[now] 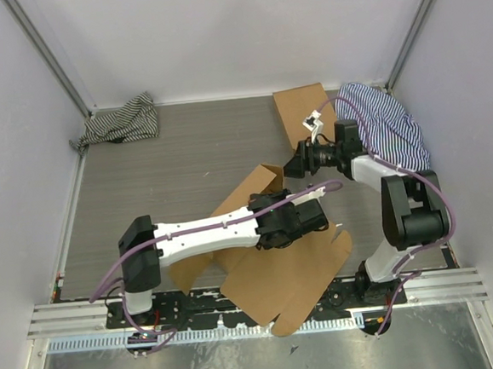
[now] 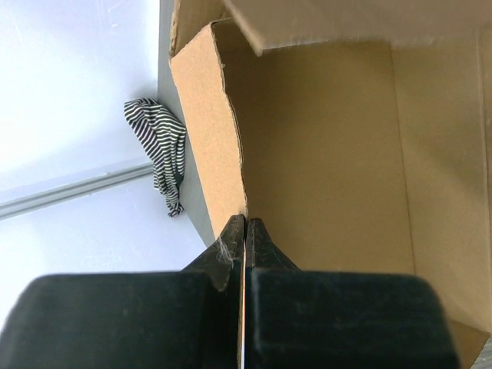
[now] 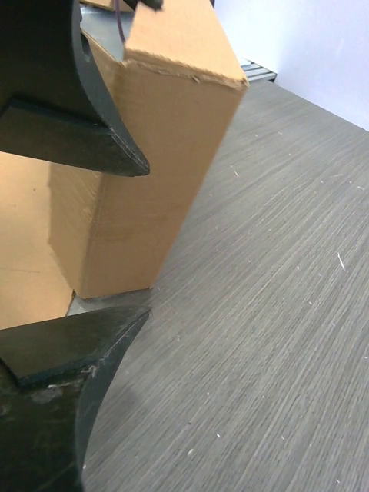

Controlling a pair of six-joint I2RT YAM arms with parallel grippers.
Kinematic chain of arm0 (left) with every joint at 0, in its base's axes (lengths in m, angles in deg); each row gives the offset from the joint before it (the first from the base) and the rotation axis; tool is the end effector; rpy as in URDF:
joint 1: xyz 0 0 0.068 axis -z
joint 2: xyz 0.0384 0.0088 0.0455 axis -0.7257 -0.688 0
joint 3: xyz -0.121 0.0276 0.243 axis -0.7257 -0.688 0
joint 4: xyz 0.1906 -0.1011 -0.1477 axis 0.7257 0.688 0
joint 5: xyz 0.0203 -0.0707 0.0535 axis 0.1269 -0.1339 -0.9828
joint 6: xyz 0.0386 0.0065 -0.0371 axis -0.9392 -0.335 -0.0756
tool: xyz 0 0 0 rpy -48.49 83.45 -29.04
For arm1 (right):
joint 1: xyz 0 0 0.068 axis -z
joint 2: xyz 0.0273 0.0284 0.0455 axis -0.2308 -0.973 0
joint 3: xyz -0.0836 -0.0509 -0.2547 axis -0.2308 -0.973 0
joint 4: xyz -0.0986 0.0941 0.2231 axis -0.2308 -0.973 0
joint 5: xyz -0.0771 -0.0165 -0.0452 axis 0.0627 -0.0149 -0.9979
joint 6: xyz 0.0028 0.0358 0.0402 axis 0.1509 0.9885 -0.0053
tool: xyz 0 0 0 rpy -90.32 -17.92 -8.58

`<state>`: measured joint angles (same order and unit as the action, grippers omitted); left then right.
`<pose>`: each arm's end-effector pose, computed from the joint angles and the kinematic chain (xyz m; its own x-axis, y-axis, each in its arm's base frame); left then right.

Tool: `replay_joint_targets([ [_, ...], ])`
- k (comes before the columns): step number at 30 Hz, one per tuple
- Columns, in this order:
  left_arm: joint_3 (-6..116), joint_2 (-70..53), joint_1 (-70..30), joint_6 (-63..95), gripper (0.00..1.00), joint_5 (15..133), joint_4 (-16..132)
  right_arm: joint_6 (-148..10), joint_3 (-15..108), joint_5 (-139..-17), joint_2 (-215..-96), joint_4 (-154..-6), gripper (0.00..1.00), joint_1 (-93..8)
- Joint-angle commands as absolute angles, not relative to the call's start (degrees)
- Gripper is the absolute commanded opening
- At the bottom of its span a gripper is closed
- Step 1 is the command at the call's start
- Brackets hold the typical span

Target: Fold the paper box

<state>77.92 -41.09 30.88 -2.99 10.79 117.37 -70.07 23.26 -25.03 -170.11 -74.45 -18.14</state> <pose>0.1127 -0.3710 0.2802 -0.1353 0.9623 -0.2360 0.5215 0.2717 0.8088 0.3342 0.0591 0.1980 -0.6772 -0.0074 -0.7358 -0.6632 0.4392 0.6060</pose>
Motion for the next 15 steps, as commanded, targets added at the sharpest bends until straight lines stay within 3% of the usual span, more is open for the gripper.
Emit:
replay_joint_targets([
  [1, 79.81, -43.51, 31.32, -2.08, 0.00, 13.51, 118.79, -72.92, 21.41, -25.50, -163.95, -75.44, 0.74, -18.27],
  [15, 82.88, -45.97, 31.34, -2.93, 0.00, 14.56, 119.30, -68.40, 12.17, -27.64, -157.25, -67.64, 0.74, -18.46],
])
